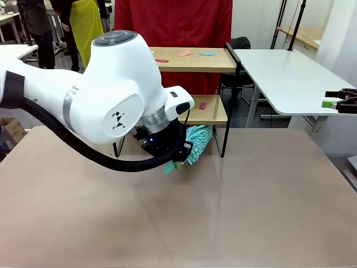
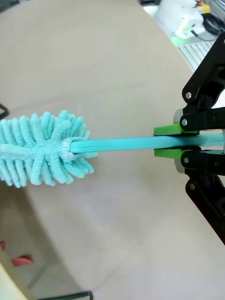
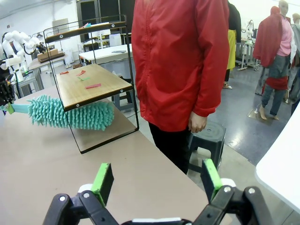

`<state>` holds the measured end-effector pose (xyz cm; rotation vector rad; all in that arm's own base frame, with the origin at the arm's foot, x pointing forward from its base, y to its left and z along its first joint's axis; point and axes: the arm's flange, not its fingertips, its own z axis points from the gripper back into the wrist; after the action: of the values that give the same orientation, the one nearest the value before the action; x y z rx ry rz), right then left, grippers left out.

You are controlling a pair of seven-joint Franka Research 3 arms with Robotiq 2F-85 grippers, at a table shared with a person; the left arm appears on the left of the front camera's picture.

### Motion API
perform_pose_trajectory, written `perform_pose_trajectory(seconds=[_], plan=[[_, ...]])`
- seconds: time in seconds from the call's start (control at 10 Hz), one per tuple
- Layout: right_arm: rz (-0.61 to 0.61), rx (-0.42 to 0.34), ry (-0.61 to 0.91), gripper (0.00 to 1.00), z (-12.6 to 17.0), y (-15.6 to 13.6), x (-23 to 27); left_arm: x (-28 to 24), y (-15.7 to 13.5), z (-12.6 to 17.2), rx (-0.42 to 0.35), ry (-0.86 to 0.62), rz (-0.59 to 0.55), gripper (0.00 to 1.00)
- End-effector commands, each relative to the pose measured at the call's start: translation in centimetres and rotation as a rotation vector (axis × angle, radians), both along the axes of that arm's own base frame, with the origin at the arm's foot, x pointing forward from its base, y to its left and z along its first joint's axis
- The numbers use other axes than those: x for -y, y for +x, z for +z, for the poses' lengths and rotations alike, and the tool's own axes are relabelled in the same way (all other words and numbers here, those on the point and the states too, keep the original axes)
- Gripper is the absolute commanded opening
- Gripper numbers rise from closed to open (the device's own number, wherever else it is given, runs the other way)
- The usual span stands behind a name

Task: Clean the shelf.
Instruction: Clean the specific section of the Shelf indicated by the human with the Duster.

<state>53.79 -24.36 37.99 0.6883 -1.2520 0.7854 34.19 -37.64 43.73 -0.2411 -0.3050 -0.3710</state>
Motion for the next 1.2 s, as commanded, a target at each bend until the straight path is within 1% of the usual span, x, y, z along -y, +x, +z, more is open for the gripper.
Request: perform_pose_trajectory(seconds=[0.0,0.1,0.2,0.3,0.5,0.7,0.9,1.1], plan=[[-0.017,-0.013,-0.003,1.0,0.9,0.1,-0.3,2.1,1.2,-1.3,0.032,-0.014,0.065,0.13],[-0.017,-0.013,-0.003,1.0,0.9,0.1,-0.3,3.0,1.7,-2.1,0.053,-0.016,0.108,0.13],[-0.017,-0.013,-0.003,1.0,0.9,0.1,-0.3,3.9,2.0,-2.5,0.086,-0.015,0.149,0.13],[-0.017,-0.013,-0.003,1.0,0.9,0.1,-0.3,4.8,2.6,-2.8,0.101,-0.02,0.175,0.13],[-0.017,-0.013,-0.003,1.0,0.9,0.1,-0.3,6.2,3.7,-3.2,0.1,-0.035,0.187,0.13],[-0.017,-0.013,-0.003,1.0,0.9,0.1,-0.3,7.5,4.4,-4.0,0.073,-0.061,0.198,0.13],[-0.017,-0.013,-0.003,1.0,0.9,0.1,-0.3,8.1,4.9,-4.4,0.059,-0.06,0.195,0.13],[-0.017,-0.013,-0.003,1.0,0.9,0.1,-0.3,9.2,5.1,-5.3,0.025,-0.046,0.19,0.13]])
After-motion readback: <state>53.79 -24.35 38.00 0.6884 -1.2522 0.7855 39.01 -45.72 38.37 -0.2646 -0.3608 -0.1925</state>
